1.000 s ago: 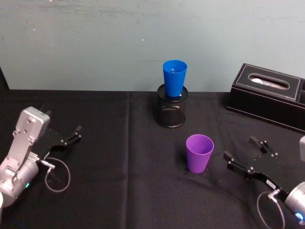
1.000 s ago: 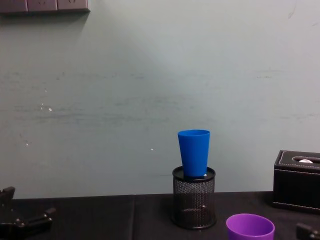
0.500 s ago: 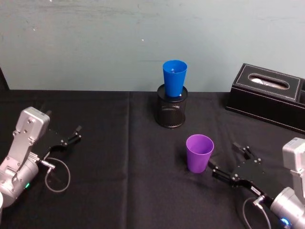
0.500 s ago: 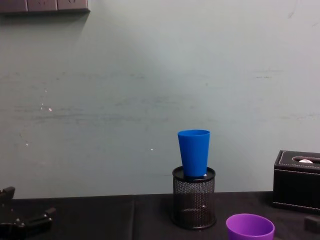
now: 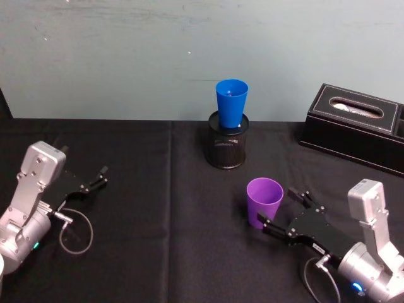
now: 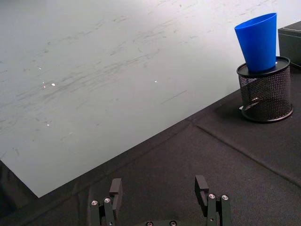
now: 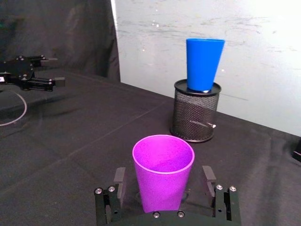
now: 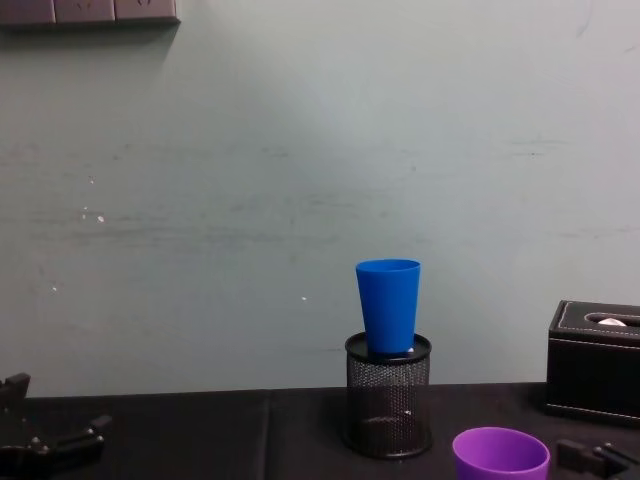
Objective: Pick up one cup with a gripper and tap it against the other cup.
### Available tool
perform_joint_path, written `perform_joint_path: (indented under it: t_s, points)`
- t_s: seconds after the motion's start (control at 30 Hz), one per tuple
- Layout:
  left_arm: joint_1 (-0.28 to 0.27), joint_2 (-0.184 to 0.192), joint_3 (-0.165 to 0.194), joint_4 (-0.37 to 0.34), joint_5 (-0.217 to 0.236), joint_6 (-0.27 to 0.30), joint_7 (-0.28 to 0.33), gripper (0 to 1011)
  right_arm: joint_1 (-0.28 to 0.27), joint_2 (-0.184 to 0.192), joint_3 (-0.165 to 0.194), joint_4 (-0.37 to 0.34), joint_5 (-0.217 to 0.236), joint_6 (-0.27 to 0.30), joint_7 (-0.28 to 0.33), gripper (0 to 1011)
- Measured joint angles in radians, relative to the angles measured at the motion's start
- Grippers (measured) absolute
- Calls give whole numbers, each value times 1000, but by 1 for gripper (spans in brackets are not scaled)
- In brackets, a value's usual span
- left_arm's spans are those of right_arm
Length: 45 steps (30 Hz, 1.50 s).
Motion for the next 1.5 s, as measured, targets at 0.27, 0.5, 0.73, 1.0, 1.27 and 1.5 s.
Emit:
perform_joint_path:
  t_s: [0.27,0.5,0.73,1.0,1.27,1.5]
  points:
    - [0,0,0,0,0,0,0,1011,30,-32,-5,45,-24,-4,25,1003]
    - [0,0,0,0,0,0,0,1011,53,-58,1,84,-34,-9,39,1003]
    - [0,0,0,0,0,0,0,1011,78,-81,8,120,-38,-18,69,1003]
    - [0,0,0,0,0,0,0,1011,95,-100,15,145,-47,-22,86,1003]
    - [0,0,0,0,0,0,0,1011,92,-97,14,142,-45,-22,86,1003]
    - [0,0,0,0,0,0,0,1011,91,-95,13,139,-45,-21,84,1003]
